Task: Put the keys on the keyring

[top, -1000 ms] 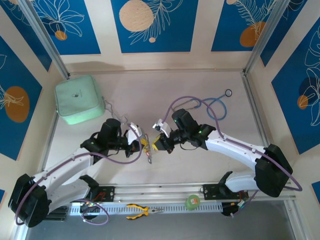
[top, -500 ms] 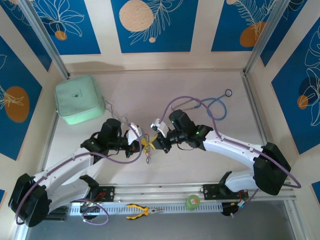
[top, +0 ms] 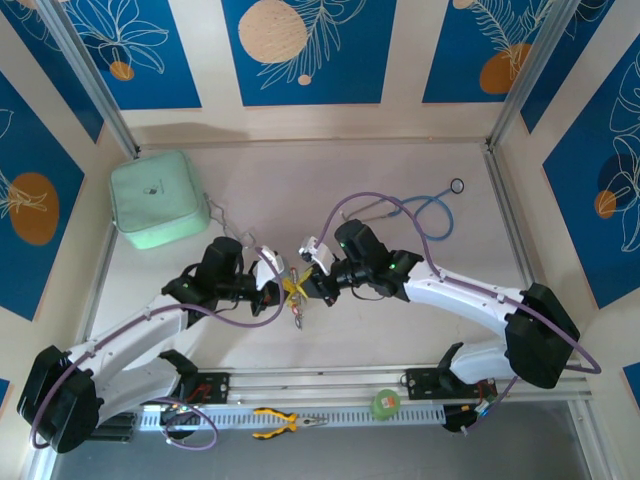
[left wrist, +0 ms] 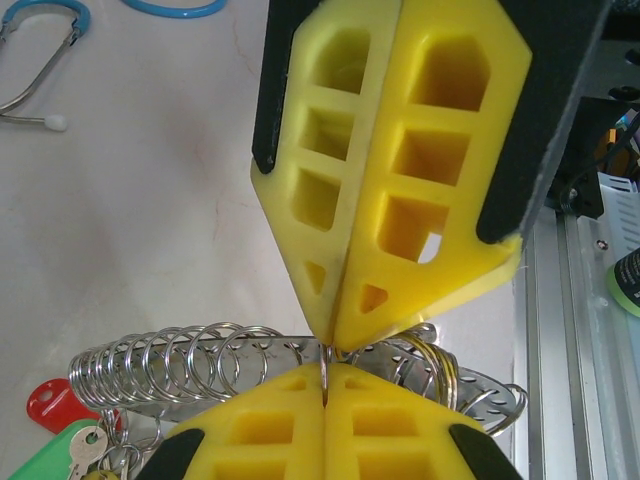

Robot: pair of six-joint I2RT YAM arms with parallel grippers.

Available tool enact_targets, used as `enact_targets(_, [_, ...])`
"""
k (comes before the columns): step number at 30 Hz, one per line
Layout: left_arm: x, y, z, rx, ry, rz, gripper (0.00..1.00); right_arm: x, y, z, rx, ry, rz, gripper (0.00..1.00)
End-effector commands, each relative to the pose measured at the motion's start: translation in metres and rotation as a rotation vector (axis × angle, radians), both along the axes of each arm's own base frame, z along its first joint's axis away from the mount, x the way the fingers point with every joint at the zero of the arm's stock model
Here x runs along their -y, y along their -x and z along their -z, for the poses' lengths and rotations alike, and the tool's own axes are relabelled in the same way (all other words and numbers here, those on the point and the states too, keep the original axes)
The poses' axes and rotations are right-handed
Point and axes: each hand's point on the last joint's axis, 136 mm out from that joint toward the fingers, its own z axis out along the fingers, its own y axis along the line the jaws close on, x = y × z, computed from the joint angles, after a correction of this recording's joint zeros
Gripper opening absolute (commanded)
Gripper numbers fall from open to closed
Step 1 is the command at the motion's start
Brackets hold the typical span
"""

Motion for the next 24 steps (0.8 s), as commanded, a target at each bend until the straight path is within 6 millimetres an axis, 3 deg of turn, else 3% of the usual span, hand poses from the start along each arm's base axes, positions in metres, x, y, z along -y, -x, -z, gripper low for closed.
enact_targets(1, [0.003,0.007,-0.001,-0.025,0.007,0.034,0.0,-0.01,-0.006,-0.011,0.047,-0.027,-0.005,0.0])
enact_targets(14, [0.001,0.004,-0.01,0.037,0.028,0.012,0.0,0.009,-0.042,0.012,0.051,0.129,0.27,0.0])
enact_targets(24, [-0.002,-0.003,-0.01,0.076,0.015,-0.018,0.0,0.008,-0.047,0.021,0.045,0.185,0.386,0.0])
